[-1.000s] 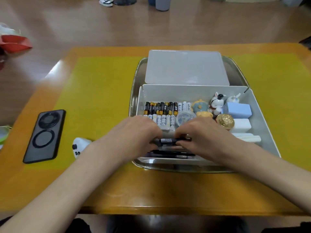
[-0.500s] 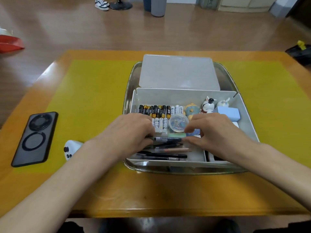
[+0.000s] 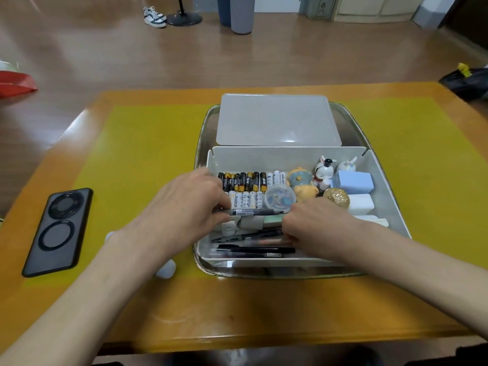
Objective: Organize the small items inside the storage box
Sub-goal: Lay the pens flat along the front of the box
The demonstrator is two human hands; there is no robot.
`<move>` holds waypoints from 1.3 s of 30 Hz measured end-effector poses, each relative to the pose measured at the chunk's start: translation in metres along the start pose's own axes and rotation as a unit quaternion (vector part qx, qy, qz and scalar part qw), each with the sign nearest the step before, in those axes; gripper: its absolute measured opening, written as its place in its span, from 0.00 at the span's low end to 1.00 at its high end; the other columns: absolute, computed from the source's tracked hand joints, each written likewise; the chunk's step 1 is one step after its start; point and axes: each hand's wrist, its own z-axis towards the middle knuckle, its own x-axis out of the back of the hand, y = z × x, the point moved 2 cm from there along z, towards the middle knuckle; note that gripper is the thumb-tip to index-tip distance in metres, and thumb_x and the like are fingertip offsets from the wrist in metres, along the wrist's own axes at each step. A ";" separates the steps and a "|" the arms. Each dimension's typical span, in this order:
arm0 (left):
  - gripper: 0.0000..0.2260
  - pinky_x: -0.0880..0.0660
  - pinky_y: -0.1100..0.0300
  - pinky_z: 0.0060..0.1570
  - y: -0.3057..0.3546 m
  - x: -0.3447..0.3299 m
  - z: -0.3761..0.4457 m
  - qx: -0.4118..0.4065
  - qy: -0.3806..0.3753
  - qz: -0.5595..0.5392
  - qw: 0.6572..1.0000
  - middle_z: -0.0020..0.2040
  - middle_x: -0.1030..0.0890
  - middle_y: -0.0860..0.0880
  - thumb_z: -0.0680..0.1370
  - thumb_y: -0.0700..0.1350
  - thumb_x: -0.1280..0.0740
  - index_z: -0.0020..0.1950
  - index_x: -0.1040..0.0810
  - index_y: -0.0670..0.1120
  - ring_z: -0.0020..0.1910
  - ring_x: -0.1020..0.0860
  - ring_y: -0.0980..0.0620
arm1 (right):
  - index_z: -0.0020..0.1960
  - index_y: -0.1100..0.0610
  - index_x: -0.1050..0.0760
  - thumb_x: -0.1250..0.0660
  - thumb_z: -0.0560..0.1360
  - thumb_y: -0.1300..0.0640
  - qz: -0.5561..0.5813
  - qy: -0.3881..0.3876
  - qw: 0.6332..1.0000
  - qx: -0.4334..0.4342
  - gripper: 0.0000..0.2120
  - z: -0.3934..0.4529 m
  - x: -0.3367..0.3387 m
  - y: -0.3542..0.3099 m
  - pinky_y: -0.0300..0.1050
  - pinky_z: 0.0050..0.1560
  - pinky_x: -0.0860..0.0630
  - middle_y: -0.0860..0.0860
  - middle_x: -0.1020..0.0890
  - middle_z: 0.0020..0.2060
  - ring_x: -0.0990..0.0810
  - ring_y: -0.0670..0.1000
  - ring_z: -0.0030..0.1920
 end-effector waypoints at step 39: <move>0.10 0.40 0.64 0.29 0.036 -0.063 0.023 -0.078 -0.152 0.079 0.982 0.34 0.29 0.55 0.76 0.55 0.28 0.51 0.19 0.50 0.35 0.27 0.54 | 0.51 0.41 0.17 0.33 0.76 0.43 0.090 0.057 0.984 -0.142 0.08 -0.048 0.036 0.026 0.49 0.42 0.21 0.41 0.16 0.44 0.20 0.48 0.45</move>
